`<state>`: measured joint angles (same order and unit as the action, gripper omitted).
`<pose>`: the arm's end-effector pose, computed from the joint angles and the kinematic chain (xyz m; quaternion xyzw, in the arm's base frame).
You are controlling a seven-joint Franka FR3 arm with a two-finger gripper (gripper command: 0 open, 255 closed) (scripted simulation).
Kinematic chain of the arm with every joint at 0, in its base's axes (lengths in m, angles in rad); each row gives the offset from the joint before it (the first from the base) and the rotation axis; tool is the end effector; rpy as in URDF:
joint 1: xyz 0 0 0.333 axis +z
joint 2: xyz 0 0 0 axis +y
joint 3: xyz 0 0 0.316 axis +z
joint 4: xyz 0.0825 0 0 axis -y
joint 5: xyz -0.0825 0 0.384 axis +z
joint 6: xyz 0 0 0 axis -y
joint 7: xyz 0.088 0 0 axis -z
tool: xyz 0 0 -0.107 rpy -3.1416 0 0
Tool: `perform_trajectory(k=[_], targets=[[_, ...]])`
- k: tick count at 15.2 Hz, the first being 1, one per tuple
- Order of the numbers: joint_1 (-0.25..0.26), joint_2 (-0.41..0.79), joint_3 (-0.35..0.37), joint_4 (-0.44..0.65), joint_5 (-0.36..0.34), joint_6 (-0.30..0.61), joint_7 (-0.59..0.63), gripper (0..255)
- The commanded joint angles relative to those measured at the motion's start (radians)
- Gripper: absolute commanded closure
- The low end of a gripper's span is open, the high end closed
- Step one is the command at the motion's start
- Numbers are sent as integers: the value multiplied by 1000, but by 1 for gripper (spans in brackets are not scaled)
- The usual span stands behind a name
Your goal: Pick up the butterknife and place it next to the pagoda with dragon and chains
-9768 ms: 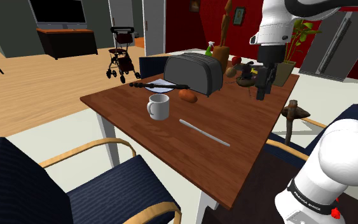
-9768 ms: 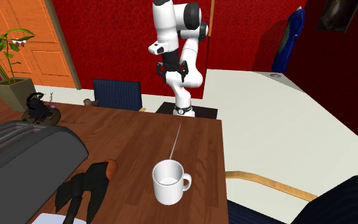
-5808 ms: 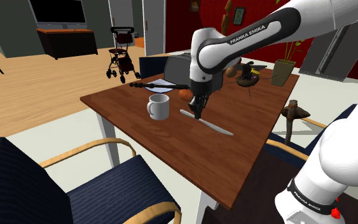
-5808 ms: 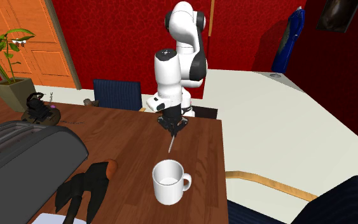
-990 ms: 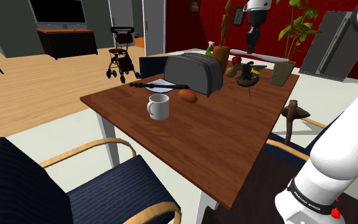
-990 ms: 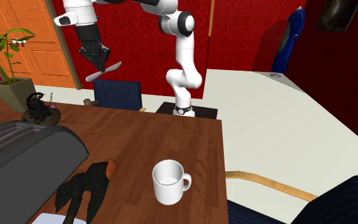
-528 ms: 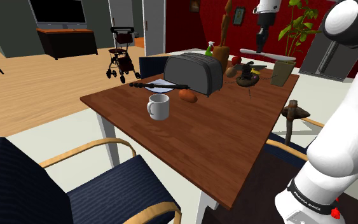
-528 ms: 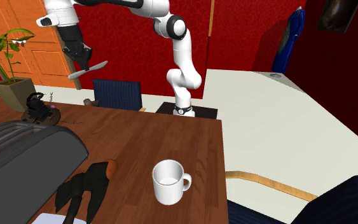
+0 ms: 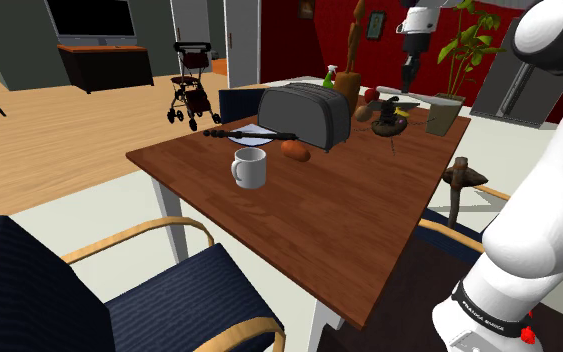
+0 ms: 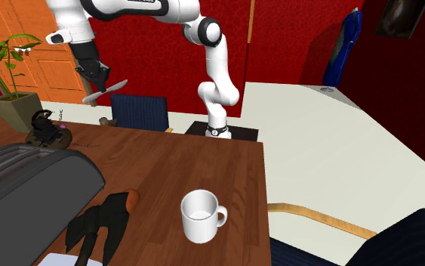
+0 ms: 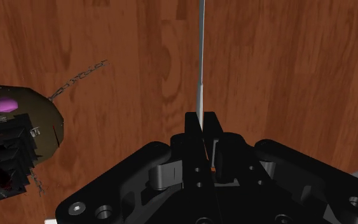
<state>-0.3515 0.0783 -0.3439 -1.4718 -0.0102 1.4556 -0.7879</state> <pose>0.4385 -0.3569 0.6197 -0.9978 -0.0457 0.0455 0.0169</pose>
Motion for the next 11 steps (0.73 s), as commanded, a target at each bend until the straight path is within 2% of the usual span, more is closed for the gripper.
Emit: perform_trajectory(k=[1,11], targets=[[2,-12,1,-45,-4,34,3,255],[6,-37,4,-210,-12,175,13,255]])
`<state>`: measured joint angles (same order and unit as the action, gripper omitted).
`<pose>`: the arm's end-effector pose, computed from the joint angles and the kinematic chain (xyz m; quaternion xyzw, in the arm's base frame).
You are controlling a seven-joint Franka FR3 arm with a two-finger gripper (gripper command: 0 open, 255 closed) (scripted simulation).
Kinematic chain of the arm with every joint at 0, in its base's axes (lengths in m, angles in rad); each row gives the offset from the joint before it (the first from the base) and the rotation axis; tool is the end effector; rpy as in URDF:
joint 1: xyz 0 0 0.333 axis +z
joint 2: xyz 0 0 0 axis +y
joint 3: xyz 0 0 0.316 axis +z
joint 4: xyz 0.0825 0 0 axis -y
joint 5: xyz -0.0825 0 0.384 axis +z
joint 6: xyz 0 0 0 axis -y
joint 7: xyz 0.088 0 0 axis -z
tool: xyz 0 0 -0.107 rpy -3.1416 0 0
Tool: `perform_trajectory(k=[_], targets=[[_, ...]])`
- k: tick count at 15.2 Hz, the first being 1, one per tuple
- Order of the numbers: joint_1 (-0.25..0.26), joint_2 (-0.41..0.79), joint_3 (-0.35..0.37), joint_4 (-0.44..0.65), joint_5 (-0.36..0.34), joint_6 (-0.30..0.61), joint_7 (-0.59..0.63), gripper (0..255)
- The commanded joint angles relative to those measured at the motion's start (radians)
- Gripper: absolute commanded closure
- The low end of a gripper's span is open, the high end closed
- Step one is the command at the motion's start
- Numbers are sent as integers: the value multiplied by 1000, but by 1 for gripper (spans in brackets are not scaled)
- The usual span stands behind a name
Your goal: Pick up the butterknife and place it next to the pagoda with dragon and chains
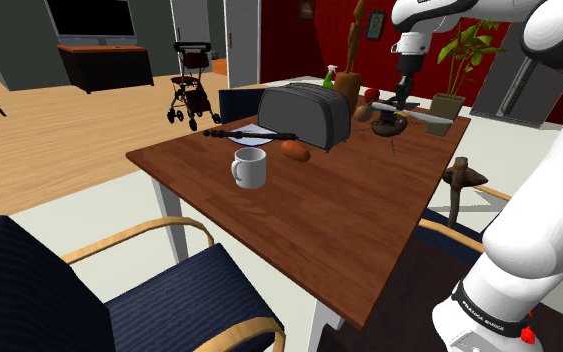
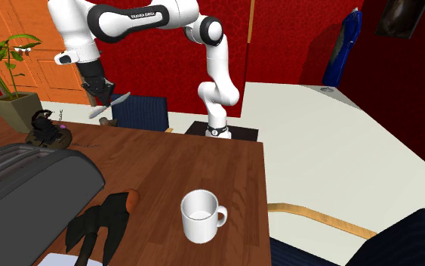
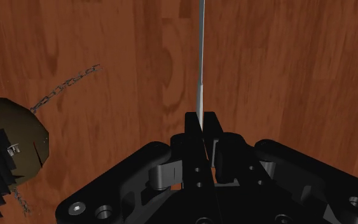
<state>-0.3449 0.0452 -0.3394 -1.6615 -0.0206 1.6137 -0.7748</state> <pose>0.4391 -0.3563 0.5614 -0.9978 -0.0459 0.0455 0.0169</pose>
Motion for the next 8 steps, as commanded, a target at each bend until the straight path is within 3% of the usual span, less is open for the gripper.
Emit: perform_trajectory(k=[1,8], targets=[[0,-5,0,-35,-2,31,1,255],[0,-5,0,-129,-2,125,3,255]])
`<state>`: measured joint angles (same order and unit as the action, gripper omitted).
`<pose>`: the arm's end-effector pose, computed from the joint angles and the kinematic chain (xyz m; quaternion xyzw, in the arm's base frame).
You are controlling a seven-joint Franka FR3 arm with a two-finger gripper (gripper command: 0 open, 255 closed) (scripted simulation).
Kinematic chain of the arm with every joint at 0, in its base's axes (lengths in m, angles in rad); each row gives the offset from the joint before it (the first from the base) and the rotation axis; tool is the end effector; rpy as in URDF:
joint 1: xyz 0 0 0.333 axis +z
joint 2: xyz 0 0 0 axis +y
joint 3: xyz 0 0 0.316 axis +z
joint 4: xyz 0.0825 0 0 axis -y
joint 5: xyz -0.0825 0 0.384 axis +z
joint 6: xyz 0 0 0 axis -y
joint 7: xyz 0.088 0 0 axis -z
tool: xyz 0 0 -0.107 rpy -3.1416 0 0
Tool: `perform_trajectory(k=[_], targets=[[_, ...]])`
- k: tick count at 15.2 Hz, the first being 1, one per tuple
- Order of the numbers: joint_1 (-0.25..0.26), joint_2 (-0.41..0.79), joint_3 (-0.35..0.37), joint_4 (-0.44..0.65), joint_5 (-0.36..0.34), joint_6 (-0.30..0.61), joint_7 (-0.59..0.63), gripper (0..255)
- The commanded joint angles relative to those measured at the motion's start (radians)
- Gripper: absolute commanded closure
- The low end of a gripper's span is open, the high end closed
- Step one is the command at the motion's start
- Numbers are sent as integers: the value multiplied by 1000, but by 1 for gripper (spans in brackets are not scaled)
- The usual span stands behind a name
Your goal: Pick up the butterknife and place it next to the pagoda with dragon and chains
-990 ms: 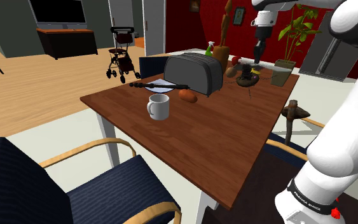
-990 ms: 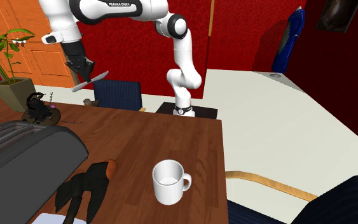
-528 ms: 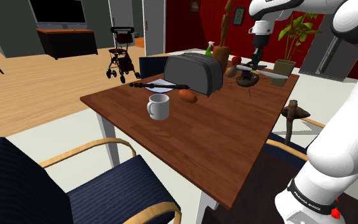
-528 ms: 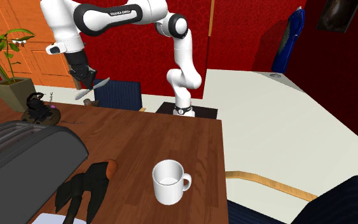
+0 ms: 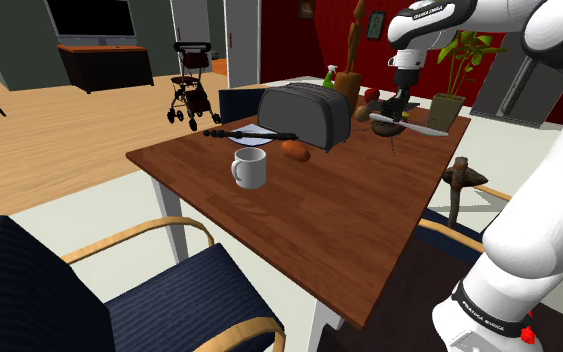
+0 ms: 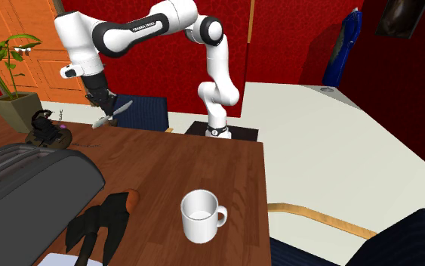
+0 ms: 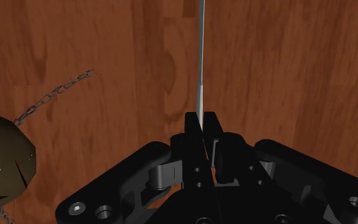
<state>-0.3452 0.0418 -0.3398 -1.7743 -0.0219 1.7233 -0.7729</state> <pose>0.4383 -0.3572 0.5187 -0.9978 -0.0459 0.0455 0.0169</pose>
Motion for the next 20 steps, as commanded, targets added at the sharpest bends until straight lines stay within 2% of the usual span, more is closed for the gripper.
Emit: perform_trajectory(k=[1,20], targets=[[1,-1,0,-29,0,29,2,255],[-4,59,0,-218,19,274,-6,255]])
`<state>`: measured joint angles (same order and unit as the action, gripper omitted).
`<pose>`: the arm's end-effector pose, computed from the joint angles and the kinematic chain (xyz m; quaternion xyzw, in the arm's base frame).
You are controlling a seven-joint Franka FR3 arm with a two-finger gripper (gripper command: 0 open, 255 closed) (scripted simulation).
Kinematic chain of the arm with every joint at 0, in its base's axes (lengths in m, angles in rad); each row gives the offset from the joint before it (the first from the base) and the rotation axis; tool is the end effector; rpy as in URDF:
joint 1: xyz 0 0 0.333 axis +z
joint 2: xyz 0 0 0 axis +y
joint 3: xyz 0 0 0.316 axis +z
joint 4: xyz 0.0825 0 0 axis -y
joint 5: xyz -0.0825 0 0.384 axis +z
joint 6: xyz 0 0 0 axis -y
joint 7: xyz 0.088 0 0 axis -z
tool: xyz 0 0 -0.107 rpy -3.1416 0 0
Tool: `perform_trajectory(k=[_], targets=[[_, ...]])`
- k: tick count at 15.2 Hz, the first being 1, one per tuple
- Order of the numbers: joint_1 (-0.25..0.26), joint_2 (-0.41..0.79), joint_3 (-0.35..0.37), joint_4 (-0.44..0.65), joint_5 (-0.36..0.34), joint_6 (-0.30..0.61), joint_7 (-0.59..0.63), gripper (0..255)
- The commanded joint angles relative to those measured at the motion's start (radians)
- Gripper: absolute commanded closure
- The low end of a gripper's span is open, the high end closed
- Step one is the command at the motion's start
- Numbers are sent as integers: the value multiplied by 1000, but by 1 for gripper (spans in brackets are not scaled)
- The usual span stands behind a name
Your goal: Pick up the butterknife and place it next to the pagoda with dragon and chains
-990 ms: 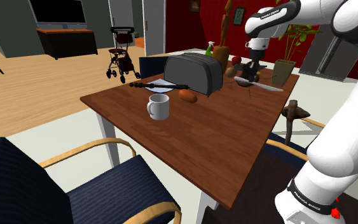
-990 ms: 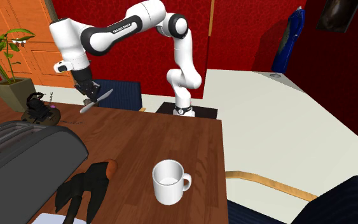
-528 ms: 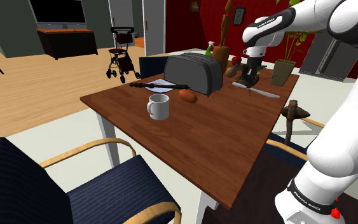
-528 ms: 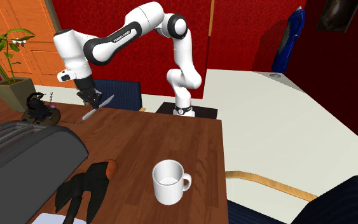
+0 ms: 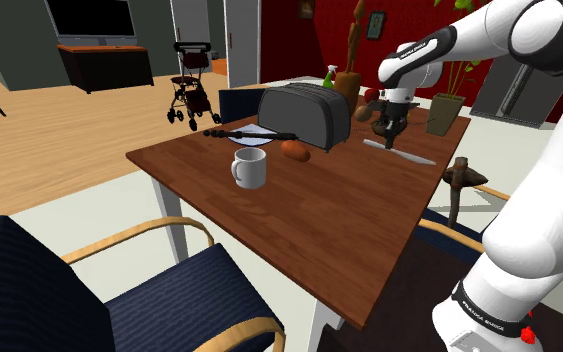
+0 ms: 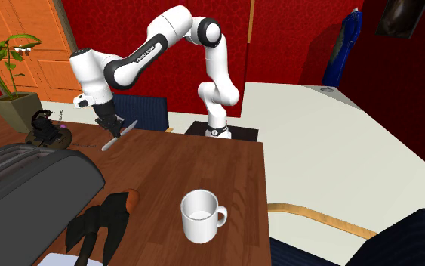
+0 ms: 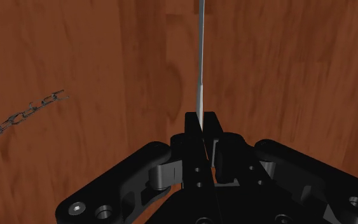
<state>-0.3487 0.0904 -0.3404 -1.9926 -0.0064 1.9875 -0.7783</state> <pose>0.4361 -0.3558 0.4120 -0.9978 -0.0459 0.0456 0.0169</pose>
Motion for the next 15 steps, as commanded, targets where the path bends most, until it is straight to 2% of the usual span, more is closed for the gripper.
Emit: perform_trajectory(k=[1,7,14,15], targets=[[-1,15,1,-7,6,23,-2,255],[-4,53,2,-51,20,101,-10,255],[-4,53,2,-51,20,101,-10,255],[-4,53,2,-51,20,101,-10,0]])
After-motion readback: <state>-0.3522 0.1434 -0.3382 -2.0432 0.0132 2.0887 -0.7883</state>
